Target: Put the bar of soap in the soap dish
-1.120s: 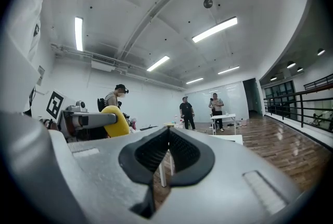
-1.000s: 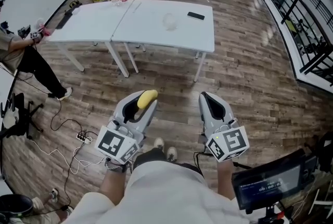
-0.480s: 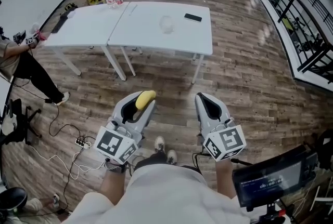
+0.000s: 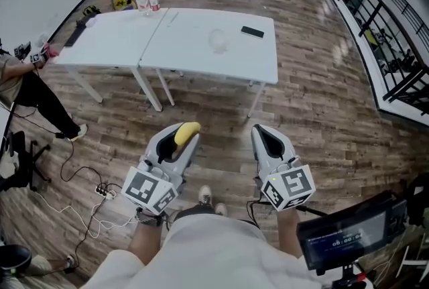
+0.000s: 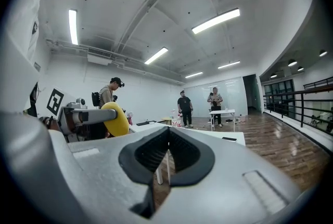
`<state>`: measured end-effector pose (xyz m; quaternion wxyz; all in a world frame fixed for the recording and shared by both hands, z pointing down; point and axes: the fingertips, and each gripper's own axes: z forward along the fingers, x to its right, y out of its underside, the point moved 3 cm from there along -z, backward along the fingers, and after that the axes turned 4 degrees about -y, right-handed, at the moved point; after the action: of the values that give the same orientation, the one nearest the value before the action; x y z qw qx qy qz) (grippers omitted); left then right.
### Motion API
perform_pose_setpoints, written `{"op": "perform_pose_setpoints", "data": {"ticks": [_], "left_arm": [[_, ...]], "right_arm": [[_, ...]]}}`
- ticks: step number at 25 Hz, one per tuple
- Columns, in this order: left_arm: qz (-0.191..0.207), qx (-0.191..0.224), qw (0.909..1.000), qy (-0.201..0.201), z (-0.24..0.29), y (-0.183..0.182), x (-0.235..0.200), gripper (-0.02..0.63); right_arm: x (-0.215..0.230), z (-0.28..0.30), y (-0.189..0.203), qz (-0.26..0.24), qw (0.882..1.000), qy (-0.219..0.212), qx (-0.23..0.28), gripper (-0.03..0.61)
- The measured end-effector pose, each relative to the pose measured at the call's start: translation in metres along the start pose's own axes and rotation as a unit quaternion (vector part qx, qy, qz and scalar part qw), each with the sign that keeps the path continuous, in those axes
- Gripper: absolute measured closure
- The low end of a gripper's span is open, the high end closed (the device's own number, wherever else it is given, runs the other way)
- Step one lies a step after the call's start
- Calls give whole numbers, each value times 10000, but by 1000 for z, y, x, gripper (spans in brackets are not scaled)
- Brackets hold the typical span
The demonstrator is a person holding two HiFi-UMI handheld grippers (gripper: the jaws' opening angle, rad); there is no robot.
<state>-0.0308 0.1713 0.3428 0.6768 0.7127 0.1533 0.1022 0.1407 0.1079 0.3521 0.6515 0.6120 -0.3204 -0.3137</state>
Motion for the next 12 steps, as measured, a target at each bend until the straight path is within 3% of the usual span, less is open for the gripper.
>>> {"op": "perform_pose_setpoints", "data": {"ticks": [12], "left_arm": [[-137, 49, 9998, 154, 35, 0, -40, 479]], "right_arm": [[20, 44, -3, -14, 9997, 221, -67, 575]]}}
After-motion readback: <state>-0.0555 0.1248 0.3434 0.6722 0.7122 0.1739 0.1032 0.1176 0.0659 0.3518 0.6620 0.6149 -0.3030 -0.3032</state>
